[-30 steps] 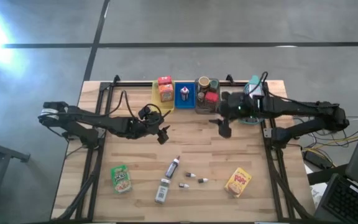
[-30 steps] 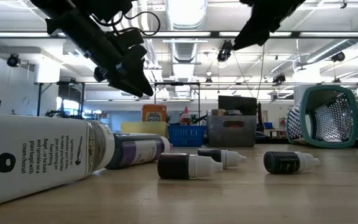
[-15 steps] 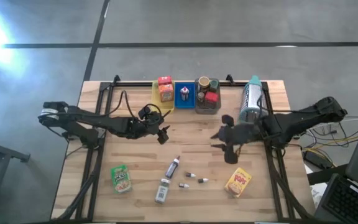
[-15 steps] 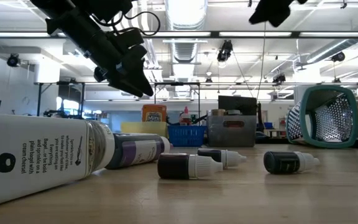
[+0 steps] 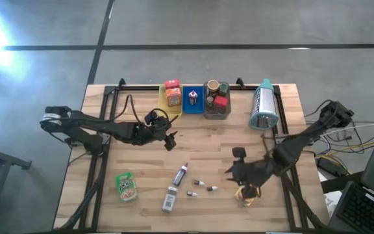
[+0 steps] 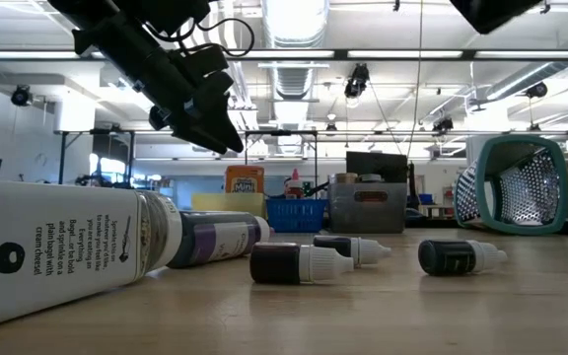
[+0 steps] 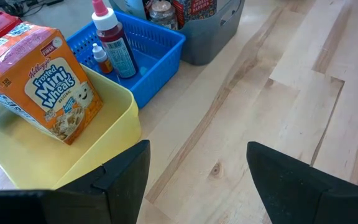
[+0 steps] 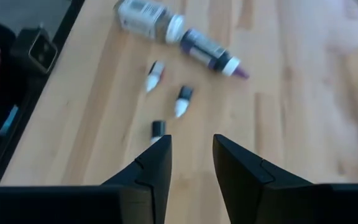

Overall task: Pick & Place Kitchen Items
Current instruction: Put the small blue food coloring bottle into the blue bin

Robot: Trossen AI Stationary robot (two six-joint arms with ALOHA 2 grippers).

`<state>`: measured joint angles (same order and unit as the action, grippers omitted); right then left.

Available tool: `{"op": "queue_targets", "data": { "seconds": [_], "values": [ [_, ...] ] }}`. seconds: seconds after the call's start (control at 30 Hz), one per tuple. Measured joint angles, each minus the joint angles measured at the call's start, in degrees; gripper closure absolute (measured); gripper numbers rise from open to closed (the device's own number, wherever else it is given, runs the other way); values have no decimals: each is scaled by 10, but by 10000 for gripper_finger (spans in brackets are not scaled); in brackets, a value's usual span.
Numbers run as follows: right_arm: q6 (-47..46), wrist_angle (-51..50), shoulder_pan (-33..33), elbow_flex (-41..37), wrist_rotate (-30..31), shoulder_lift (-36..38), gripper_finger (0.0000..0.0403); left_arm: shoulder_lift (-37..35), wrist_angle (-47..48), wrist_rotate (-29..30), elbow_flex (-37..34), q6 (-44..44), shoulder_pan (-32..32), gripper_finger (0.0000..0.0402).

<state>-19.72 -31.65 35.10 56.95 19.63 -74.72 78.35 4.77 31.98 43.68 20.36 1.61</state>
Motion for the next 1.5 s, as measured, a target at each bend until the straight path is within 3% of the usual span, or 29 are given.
{"op": "queue_targets", "data": {
  "seconds": [0.37, 0.57, 0.9, 1.13, 1.33, 1.5],
  "values": [
    [-87, 11, 49, 0, 1, -118, 324, 0, 0, 0, 0, 0, 0, 128],
    [-84, 70, 63, 0, 63, -181, 331, 0, 0, 0, 0, 0, 0, 128],
    [-87, 149, 74, -61, 117, -197, 265, 0, 0, 0, 0, 0, 0, 128],
    [-88, 328, 74, -158, 94, -166, 218, 0, 0, 0, 0, 0, 0, 128],
    [-73, 441, 74, -213, 89, -169, 202, 0, 0, 0, 0, 0, 0, 128],
    [-69, 476, 71, -231, 89, -170, 200, 0, 2, 0, 0, 0, 0, 128]
  ]
}}
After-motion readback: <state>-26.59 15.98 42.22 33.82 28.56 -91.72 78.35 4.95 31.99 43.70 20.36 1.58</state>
